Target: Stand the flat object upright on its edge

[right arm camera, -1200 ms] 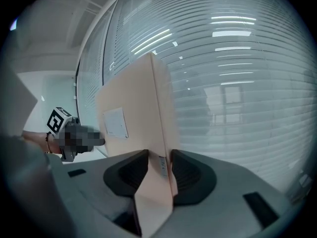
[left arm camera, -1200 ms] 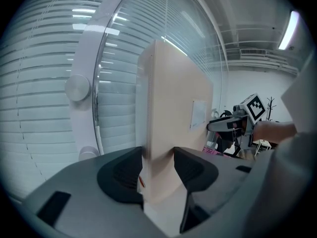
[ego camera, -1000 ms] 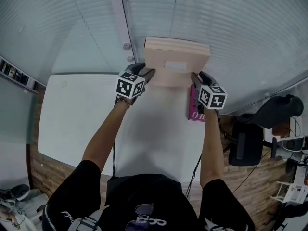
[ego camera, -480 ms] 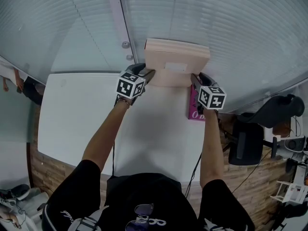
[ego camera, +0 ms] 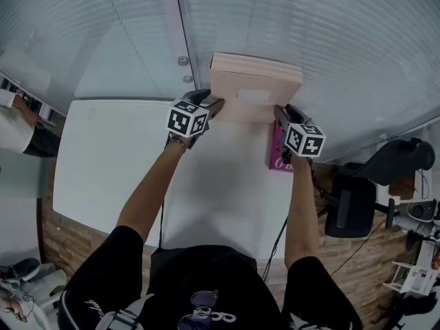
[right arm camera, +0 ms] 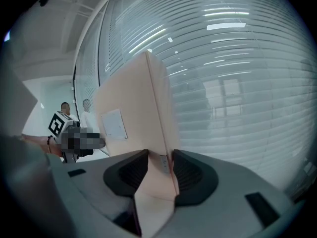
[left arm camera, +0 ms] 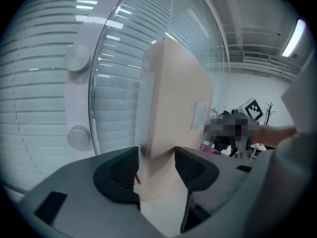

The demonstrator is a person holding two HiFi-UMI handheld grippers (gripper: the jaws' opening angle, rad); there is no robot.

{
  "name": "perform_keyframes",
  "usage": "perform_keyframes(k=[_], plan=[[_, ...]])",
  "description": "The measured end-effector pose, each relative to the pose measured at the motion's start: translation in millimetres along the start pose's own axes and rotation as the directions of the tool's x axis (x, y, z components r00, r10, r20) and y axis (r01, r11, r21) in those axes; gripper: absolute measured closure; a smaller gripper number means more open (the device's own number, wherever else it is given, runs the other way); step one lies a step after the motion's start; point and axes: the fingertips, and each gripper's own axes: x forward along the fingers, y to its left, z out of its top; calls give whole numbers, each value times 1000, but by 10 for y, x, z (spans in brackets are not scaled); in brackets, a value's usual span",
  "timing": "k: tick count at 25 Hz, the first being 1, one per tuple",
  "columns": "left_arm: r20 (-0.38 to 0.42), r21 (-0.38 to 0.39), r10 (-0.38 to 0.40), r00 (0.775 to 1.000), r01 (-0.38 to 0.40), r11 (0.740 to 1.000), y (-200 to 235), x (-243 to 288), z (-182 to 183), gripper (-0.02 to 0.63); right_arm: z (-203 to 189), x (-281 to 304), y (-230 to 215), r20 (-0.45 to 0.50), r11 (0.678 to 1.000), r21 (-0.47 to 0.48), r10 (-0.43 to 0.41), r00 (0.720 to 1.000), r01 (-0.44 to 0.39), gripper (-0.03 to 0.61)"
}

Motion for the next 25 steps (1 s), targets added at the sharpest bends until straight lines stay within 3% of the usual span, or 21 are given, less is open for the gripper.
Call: perform_keyframes(k=[13, 25], plan=[[25, -43, 16, 1000, -15, 999, -73, -239, 1, 391, -52, -206, 64, 11, 999, 26, -20, 1000, 20, 410], [74, -21, 26, 997, -24, 999, -422, -791, -28, 393, -107, -792, 432, 43, 997, -73, -34, 999, 37, 410]])
